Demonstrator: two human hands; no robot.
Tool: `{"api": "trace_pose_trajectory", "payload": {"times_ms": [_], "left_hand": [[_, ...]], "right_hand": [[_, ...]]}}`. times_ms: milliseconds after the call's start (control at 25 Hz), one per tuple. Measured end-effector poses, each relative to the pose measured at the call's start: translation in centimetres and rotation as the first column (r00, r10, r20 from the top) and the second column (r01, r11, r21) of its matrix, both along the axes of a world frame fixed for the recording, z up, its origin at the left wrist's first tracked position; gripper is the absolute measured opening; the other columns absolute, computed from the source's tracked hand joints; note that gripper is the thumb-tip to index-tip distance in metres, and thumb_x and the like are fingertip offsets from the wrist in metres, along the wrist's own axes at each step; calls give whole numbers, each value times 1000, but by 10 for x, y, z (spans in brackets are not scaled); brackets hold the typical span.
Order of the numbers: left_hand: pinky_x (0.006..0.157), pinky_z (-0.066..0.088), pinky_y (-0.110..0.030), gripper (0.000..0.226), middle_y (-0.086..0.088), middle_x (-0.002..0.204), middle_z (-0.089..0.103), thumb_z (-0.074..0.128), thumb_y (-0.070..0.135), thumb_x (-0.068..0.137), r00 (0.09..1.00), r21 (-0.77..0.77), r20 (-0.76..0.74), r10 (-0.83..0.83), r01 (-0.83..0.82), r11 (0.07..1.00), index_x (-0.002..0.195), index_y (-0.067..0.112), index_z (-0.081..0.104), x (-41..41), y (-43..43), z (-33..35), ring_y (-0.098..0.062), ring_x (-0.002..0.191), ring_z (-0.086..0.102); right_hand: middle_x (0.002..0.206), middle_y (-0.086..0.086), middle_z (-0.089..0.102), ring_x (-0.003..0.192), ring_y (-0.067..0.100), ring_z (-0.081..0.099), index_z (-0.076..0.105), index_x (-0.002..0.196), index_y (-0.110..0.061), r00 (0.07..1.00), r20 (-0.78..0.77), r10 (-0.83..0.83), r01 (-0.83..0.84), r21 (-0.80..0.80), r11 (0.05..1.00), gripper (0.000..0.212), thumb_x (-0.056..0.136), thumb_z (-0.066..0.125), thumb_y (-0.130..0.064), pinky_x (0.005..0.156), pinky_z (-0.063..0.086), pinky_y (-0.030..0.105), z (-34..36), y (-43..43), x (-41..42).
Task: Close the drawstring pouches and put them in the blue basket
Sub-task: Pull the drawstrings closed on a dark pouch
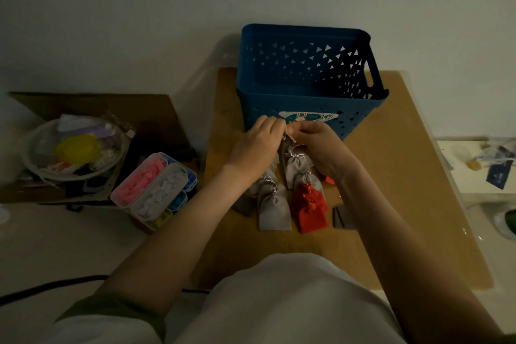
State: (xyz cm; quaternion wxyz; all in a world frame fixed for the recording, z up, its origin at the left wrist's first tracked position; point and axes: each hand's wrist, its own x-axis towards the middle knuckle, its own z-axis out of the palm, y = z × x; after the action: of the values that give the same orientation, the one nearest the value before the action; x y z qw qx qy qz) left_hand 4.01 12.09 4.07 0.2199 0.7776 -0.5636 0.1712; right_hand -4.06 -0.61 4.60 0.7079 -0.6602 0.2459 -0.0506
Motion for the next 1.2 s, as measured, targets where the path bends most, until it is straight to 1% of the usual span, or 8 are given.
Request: {"api": "trace_pose_trajectory", "payload": {"times_ms": [120,240,400,480,720,920,1080,1200], "left_hand": [[62,46,-26,22,-11,78,60,39,9,88,999,41,-43,-16,18,999,84,2,59,0,1,-1,-24,73,57],[65,40,-23,9,-13,83,62,53,3,87,987,25,-161,-20,24,999,89,1,61,-1,2,1,-26,78,59],[71,44,-22,15,-13,97,67,53,7,94,811,-78,-583,42,-107,991,104,-1,60,-6,-5,11,-21,90,61],[69,46,-21,15,-12,93,68,53,7,94,763,-131,-645,23,-141,981,106,-1,58,-6,-7,13,-19,85,64],[61,43,-20,22,-16,96,68,49,15,96,833,-71,-547,82,-144,987,103,-4,57,-13,-5,10,-26,86,66],[49,50,-31,23,-12,81,64,48,23,87,987,-55,-158,44,-53,997,95,3,57,-7,-2,-2,-27,72,63],[69,48,-31,26,-18,92,60,48,23,87,950,-240,-300,83,-159,958,92,0,60,-10,-8,3,-30,82,60],[70,52,-35,23,-19,94,58,49,19,88,957,-272,-274,93,-169,947,88,1,63,-10,-10,1,-31,82,60]], "right_hand": [[71,1,62,61,9,56,63,90,-7,998,68,0,-1,12,1000,10,94,54,-6,59,45,20,-6,-2,-2],[67,-4,61,61,7,53,60,87,-9,992,121,36,-33,-33,999,11,95,53,-6,61,44,19,-11,-4,-6],[71,0,57,65,12,50,60,84,-12,978,207,36,-58,104,993,14,93,51,-7,65,39,27,-16,-6,-7],[72,0,58,67,13,50,59,85,-12,969,243,39,-82,166,983,16,94,47,-6,67,39,28,-18,-6,-8],[76,1,58,72,15,50,60,85,-15,955,297,11,-99,281,955,19,95,45,-10,69,41,27,-16,-1,-10],[82,6,54,75,17,50,59,89,-11,967,253,-1,-86,330,940,13,93,47,-11,72,40,31,-18,-1,-11],[77,3,56,71,13,53,57,84,-9,971,240,-11,-76,349,934,24,97,37,-5,68,44,26,-7,2,-13],[80,4,56,73,14,54,57,83,-9,968,249,-21,-79,384,920,23,96,38,-4,70,45,27,-9,3,-11]]}}
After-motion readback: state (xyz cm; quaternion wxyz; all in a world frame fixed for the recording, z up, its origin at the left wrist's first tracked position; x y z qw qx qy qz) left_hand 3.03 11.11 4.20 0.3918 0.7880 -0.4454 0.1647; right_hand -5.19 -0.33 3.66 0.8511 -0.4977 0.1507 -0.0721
